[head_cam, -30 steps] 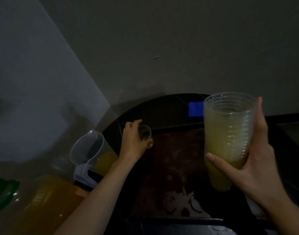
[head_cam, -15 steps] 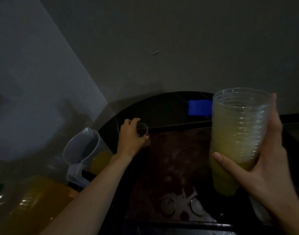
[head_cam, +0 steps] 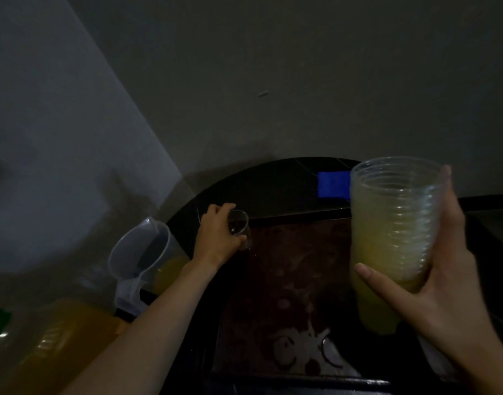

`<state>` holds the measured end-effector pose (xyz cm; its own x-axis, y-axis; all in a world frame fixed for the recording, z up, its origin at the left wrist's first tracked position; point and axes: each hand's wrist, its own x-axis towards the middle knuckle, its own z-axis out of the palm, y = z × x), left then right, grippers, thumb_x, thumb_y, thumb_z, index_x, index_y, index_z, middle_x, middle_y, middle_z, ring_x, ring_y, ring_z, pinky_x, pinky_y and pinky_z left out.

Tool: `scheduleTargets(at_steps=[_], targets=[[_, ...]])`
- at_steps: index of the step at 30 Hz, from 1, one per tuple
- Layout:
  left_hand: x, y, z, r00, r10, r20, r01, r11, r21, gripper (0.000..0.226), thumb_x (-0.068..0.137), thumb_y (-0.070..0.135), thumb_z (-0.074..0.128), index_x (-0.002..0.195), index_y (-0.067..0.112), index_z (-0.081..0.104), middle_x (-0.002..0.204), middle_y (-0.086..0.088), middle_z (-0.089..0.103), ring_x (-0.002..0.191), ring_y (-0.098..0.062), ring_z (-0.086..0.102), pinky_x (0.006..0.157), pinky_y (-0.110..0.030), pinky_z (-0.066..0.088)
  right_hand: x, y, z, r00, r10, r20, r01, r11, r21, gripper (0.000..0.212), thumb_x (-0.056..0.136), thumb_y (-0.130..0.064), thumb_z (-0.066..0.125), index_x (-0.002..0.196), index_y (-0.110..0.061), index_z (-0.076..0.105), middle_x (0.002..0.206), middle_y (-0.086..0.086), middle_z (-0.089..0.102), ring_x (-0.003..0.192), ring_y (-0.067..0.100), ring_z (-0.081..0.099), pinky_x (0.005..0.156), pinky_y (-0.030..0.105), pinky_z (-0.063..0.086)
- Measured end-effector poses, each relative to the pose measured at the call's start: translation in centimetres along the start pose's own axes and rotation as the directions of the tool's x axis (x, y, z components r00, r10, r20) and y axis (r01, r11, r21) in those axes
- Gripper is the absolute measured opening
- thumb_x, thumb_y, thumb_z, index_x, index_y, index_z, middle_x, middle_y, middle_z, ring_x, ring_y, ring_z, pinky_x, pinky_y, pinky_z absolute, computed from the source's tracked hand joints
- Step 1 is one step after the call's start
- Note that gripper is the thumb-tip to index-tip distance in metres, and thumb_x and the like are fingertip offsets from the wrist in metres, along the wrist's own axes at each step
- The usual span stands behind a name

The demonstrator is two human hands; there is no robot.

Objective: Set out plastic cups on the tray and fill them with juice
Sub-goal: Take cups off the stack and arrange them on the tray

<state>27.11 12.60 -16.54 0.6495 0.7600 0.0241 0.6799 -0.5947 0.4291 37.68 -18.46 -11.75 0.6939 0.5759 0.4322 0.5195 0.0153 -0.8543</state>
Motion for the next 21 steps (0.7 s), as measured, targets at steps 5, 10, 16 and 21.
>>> scheduleTargets(at_steps=[5, 10, 16, 21], targets=[[0.0, -0.1, 0.4, 0.999, -0.036, 0.001, 0.036, 0.998, -0.044, 0.084, 0.074, 0.019, 0.088, 0.147, 0.024, 0.046, 0.142, -0.004, 0.041, 0.131, -0.025, 0.047, 0.110, -0.041, 0.043, 0.0, 0.0, -0.1, 1.000, 0.002, -0.017, -0.001, 0.999, 0.037, 0.123, 0.057, -0.059, 0.076, 0.154, -0.052, 0.000, 0.149, -0.022, 0.043, 0.126, -0.006, 0.051, 0.100, 0.032, 0.047], [-1.1, 1.2, -0.5, 0.993, 0.032, -0.111, -0.045, 0.992, -0.115, 0.071, 0.083, 0.028, 0.077, 0.147, 0.025, 0.046, 0.150, -0.004, 0.034, 0.140, -0.026, 0.035, 0.116, -0.050, 0.036, 0.2, 0.4, -0.1, 1.000, 0.004, 0.031, -0.004, 1.000, 0.009, 0.119, 0.061, -0.059, 0.074, 0.155, -0.049, 0.001, 0.142, -0.035, 0.042, 0.122, -0.013, 0.051, 0.094, 0.004, 0.041], [-6.4, 11.2, -6.7, 0.908, 0.404, -0.116, -0.380, 0.672, -0.636, 0.053, 0.086, 0.052, 0.051, 0.124, 0.018, 0.067, 0.123, 0.001, 0.060, 0.112, -0.012, 0.062, 0.095, -0.035, 0.053, 0.0, 1.0, 0.2, 0.990, -0.009, 0.139, 0.015, 0.999, -0.047, 0.117, 0.068, -0.057, 0.082, 0.154, -0.051, 0.003, 0.140, -0.047, 0.036, 0.124, -0.013, 0.047, 0.097, 0.013, 0.040], [-8.4, 15.4, -8.5, 0.833, 0.544, 0.102, -0.453, 0.775, -0.440, 0.060, 0.074, 0.064, 0.072, 0.122, 0.027, 0.069, 0.105, 0.013, 0.055, 0.087, -0.002, 0.058, 0.074, -0.016, 0.046, -0.2, 0.9, 0.3, 0.979, -0.007, 0.202, 0.019, 0.998, -0.057, 0.114, 0.067, -0.054, 0.079, 0.154, -0.052, 0.006, 0.140, -0.037, 0.042, 0.119, -0.005, 0.055, 0.093, 0.021, 0.047]])
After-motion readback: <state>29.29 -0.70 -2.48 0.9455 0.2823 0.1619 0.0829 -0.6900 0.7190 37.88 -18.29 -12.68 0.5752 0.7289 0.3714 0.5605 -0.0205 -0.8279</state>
